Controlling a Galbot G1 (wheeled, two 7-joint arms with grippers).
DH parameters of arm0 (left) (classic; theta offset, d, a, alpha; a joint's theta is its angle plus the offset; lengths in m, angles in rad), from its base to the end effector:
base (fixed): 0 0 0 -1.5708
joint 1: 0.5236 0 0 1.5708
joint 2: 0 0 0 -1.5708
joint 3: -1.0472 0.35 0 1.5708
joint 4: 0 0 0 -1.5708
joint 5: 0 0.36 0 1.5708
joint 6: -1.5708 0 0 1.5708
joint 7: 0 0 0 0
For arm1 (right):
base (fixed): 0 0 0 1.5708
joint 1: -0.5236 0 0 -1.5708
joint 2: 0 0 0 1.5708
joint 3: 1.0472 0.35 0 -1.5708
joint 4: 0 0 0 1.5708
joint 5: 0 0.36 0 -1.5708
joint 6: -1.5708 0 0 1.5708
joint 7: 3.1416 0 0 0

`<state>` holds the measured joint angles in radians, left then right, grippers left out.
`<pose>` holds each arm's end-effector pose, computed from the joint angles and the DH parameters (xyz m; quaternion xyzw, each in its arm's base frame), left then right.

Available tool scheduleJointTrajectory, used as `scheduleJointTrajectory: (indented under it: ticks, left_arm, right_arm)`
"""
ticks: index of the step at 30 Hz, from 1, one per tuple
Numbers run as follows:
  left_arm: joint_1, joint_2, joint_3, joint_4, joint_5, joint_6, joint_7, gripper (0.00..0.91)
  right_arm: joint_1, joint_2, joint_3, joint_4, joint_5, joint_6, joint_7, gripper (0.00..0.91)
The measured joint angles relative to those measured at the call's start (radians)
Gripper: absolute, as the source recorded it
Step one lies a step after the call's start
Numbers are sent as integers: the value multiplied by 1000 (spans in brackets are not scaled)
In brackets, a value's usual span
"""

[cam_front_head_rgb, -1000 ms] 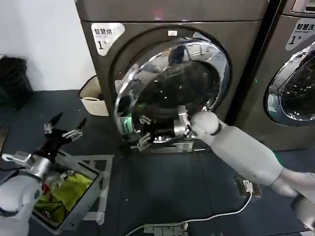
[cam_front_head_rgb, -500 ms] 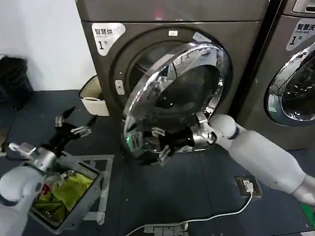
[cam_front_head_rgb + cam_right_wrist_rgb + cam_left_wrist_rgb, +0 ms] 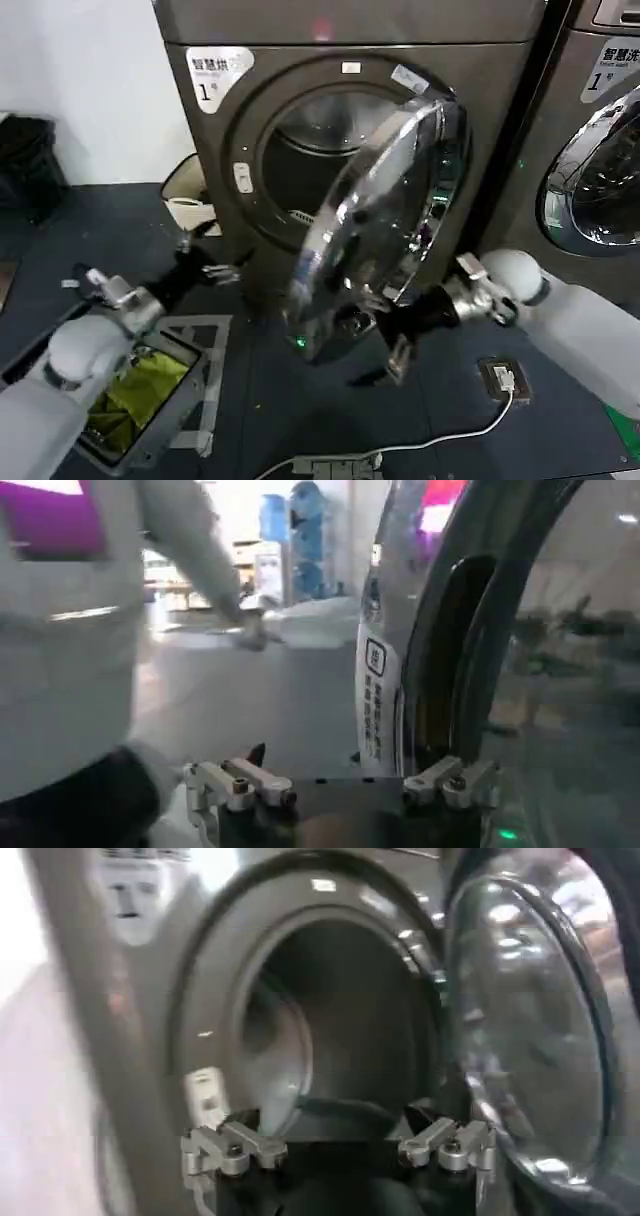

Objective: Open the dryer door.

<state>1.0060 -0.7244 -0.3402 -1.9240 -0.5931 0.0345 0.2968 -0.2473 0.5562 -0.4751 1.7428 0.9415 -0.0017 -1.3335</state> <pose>0.3399 0.1280 -0.1817 0.3210 0.9371 0.1246 0.0576 0.4247 -0.0875 -0.1448 0.8248 -0.5524 0.1032 0.0628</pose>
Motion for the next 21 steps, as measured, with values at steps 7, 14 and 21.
scheduleJointTrajectory:
  ticks: [7, 14, 21]
  left_arm:
    - [-66, 15, 108, -23, 30, -36, 46, 907]
    - [-118, 16, 206, -46, 131, -98, 109, 907]
    - [-206, -19, 356, -64, 242, -138, 151, 907]
  right_arm:
    - [-73, -96, 59, 40, 1, 28, -84, 907]
    - [-241, -195, 232, 69, -3, 45, -117, 907]
    - [-458, -295, 454, 50, 10, 85, -102, 907]
